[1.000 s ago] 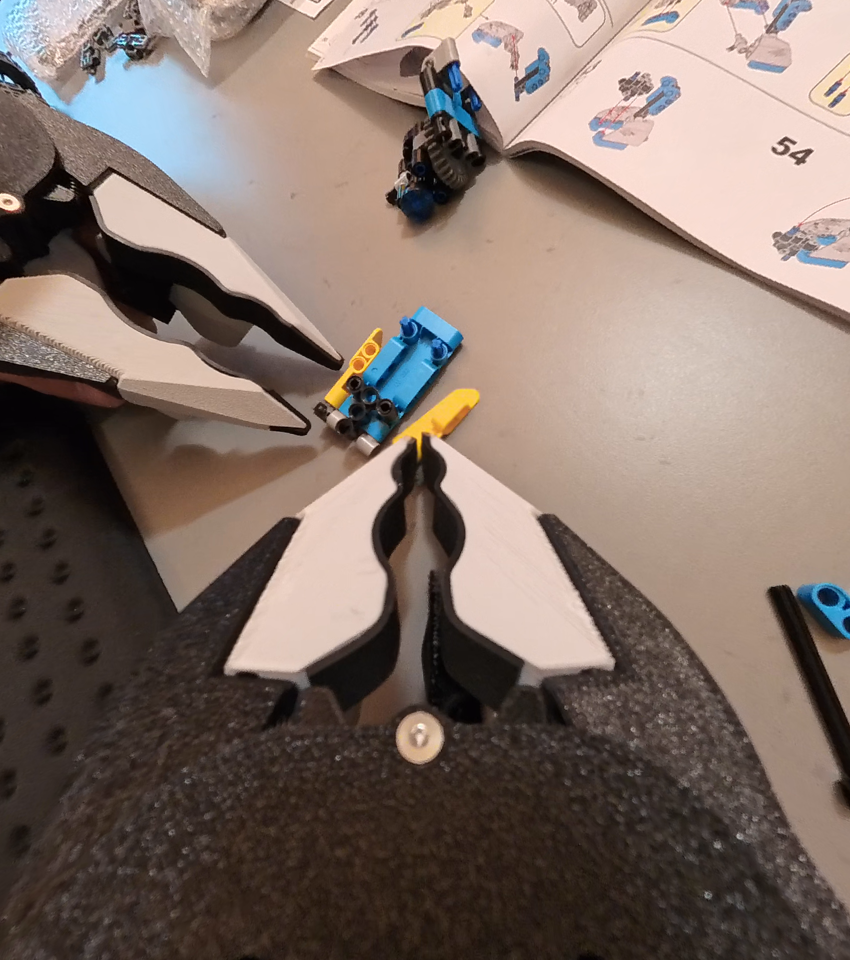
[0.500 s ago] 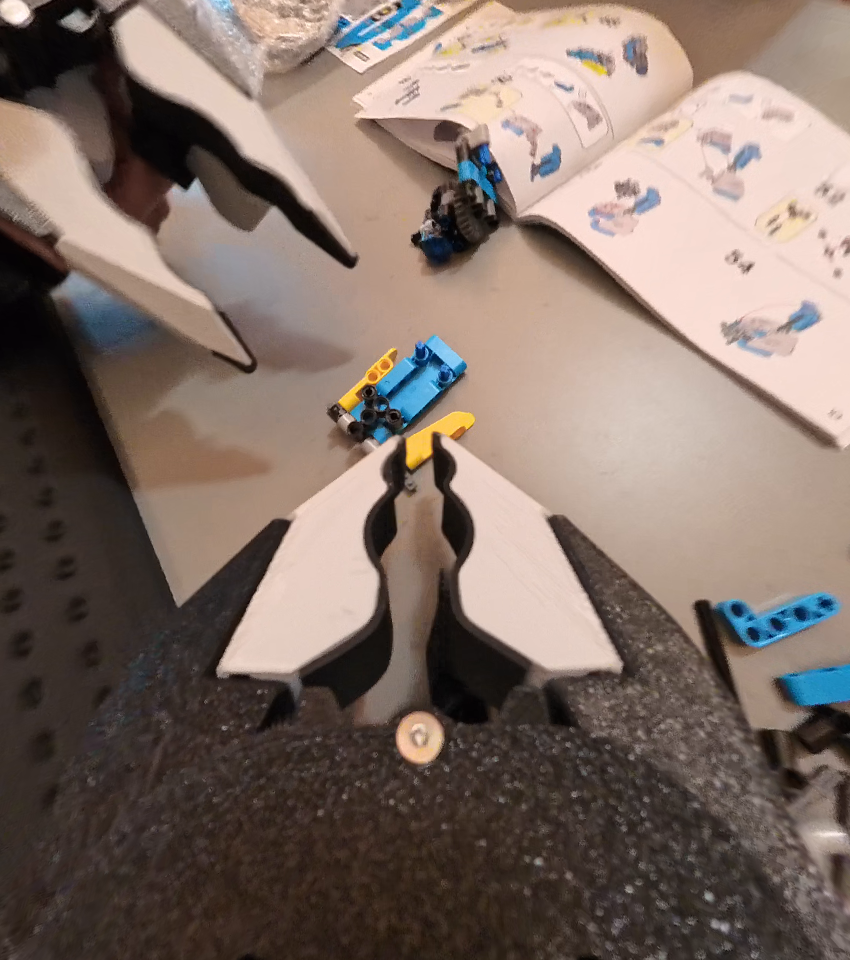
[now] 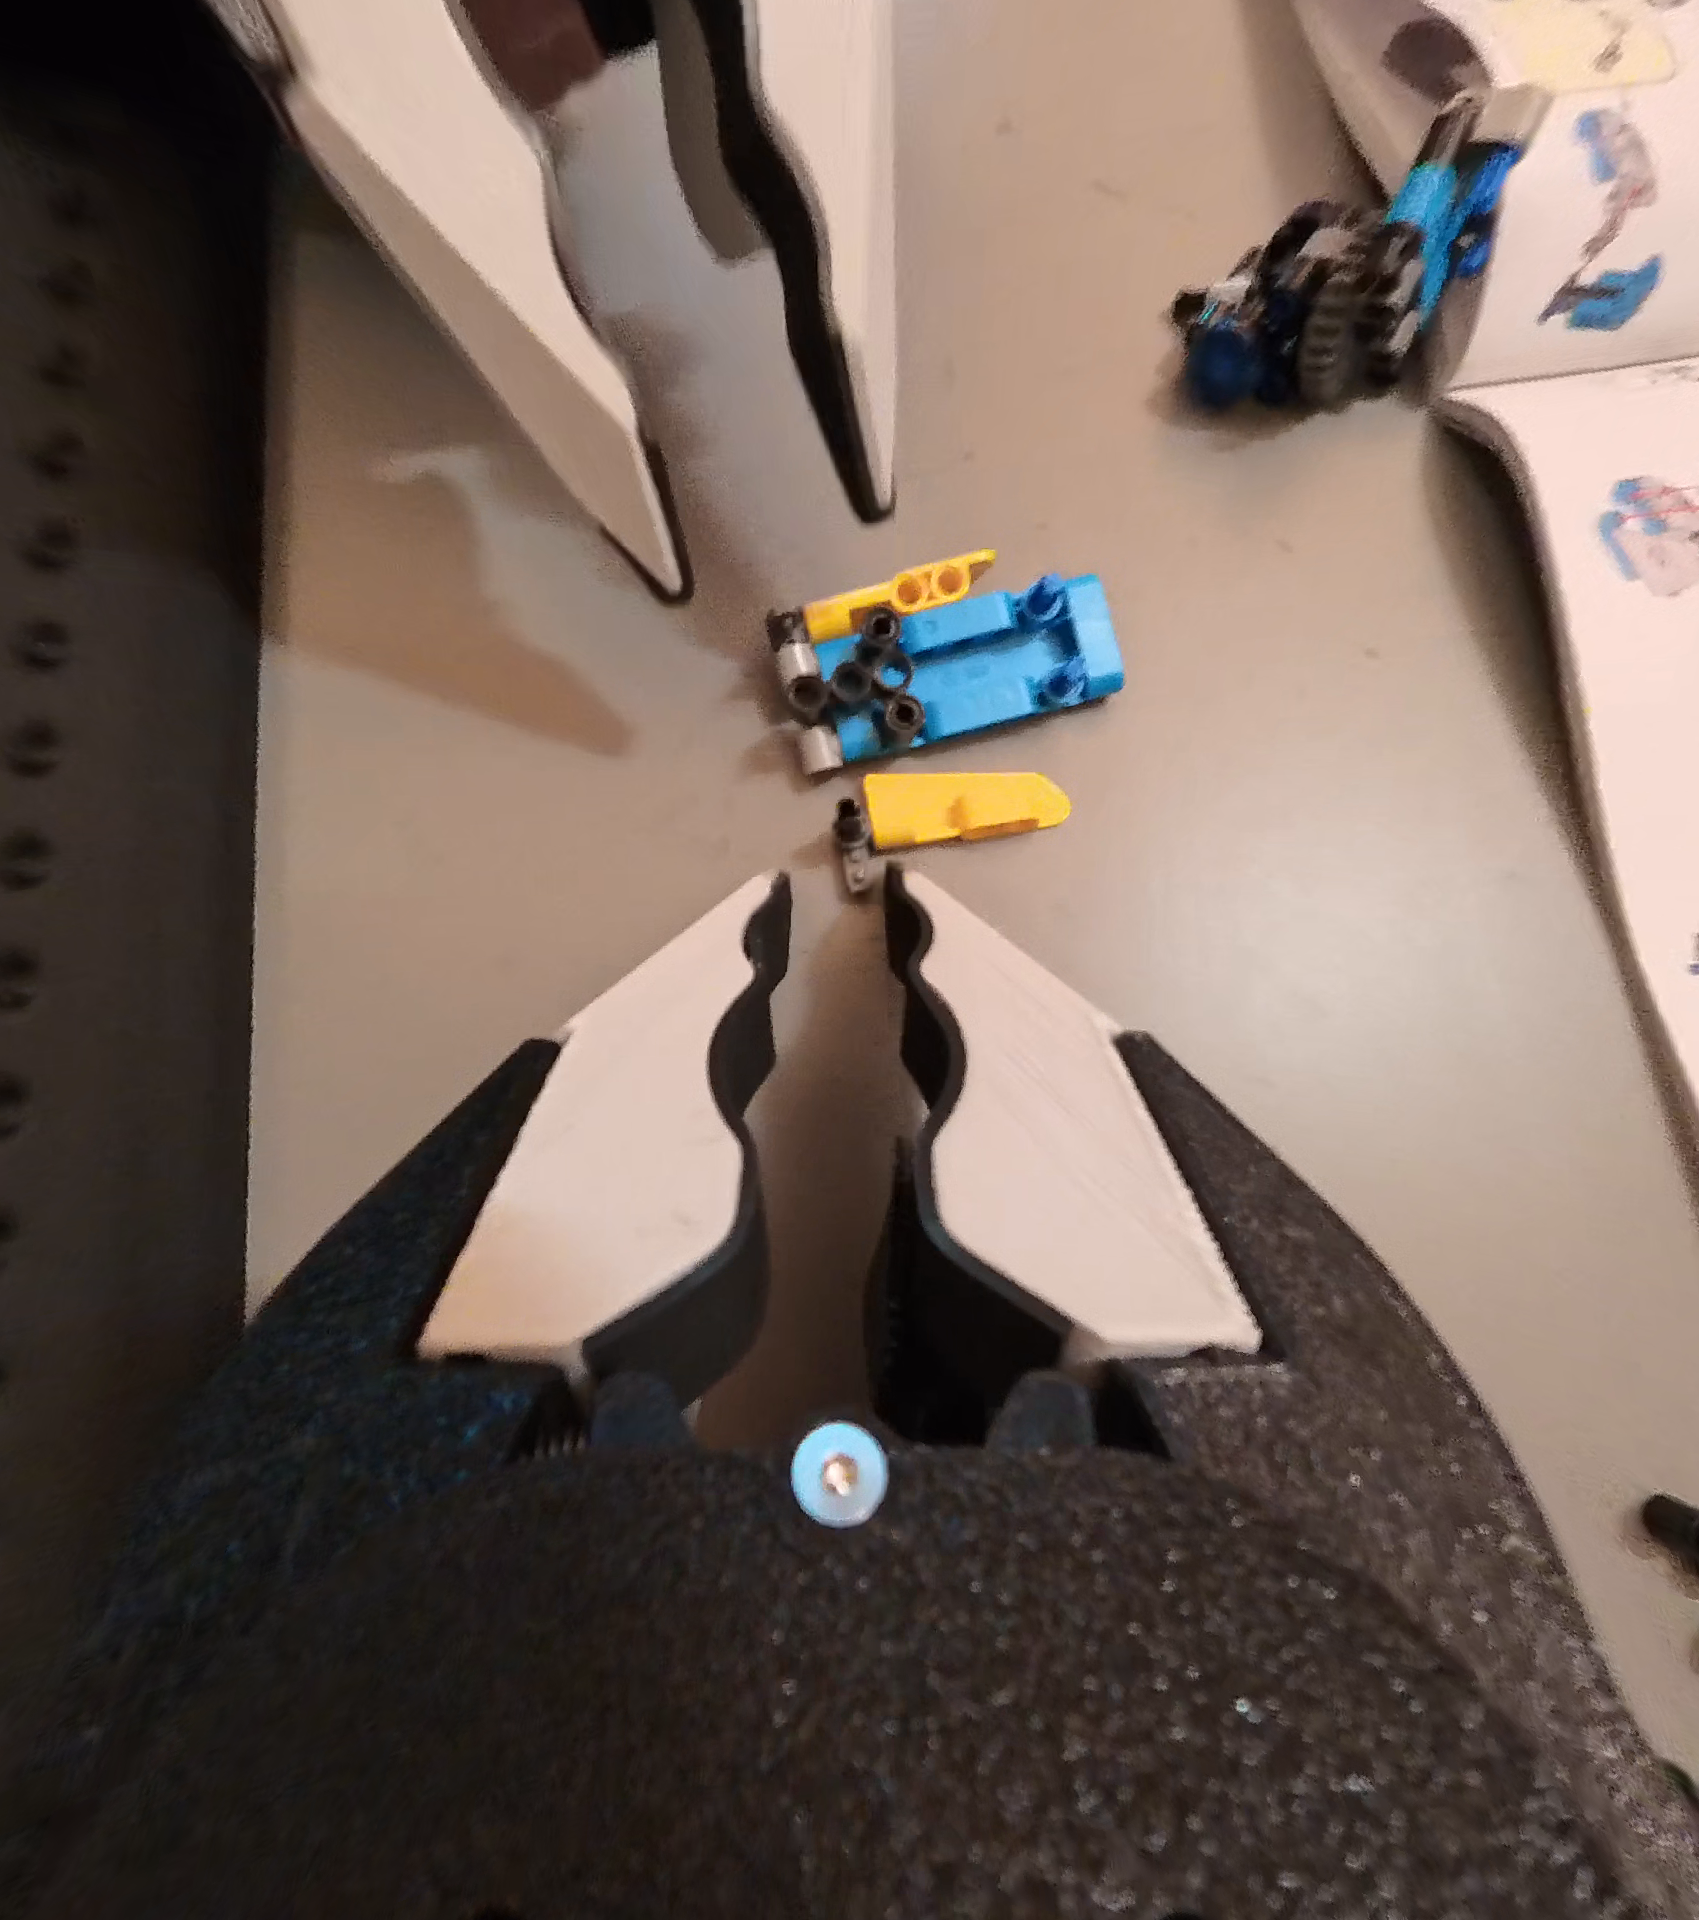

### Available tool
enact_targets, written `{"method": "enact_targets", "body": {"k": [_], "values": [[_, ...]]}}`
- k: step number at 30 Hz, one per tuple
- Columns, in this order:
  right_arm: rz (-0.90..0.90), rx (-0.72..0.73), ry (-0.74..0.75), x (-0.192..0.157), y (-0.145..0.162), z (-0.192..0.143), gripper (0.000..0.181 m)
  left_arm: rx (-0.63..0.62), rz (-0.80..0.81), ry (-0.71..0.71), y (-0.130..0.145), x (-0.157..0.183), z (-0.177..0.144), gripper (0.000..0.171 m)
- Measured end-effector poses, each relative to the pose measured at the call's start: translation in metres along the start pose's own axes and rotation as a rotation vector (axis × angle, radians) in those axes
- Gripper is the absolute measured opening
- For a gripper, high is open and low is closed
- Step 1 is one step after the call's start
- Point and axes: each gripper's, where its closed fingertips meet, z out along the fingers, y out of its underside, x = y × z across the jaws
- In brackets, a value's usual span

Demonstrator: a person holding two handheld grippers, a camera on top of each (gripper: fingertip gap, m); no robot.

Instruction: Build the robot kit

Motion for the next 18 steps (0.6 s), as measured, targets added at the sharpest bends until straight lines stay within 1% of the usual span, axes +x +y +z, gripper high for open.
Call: {"method": "enact_targets", "body": {"k": [1,2,3,5,7,8,11,13,15,18], "values": [[-0.004,0.012,0.011,0.001,-0.002,0.0,0.015,0.007,0.029,-0.007,-0.004,0.001,-0.001,0.024],[-0.01,0.006,0.031,0.003,-0.001,0.0,0.008,0.003,0.062,-0.014,-0.007,0.002,0.0,0.014],[-0.016,0.007,0.02,0.0,-0.001,0.001,0.004,-0.006,0.096,-0.014,-0.009,0.003,0.002,0.008],[-0.045,-0.006,0.05,0.0,-0.001,0.0,0.004,-0.041,0.143,0.011,-0.01,0.01,0.009,0.01],[-0.087,-0.031,0.07,-0.003,-0.003,-0.004,0.004,-0.068,0.161,0.012,-0.01,0.013,0.018,0.02],[-0.103,-0.036,0.081,-0.006,-0.006,-0.007,0.003,-0.068,0.168,0.03,-0.011,0.017,0.021,0.02],[-0.151,-0.025,0.105,-0.013,-0.018,-0.014,0.004,-0.036,0.159,0.081,-0.015,0.029,0.024,0.01],[-0.175,-0.019,0.108,-0.018,-0.023,-0.018,0.004,-0.022,0.135,0.106,-0.015,0.03,0.023,0.005],[-0.162,0.002,0.101,-0.018,-0.024,-0.019,0.004,0.001,0.11,0.116,-0.015,0.028,0.022,0.005],[-0.107,0.049,0.066,-0.017,-0.025,-0.023,0.004,-0.005,0.103,0.114,-0.013,0.027,0.022,0.005]]}}
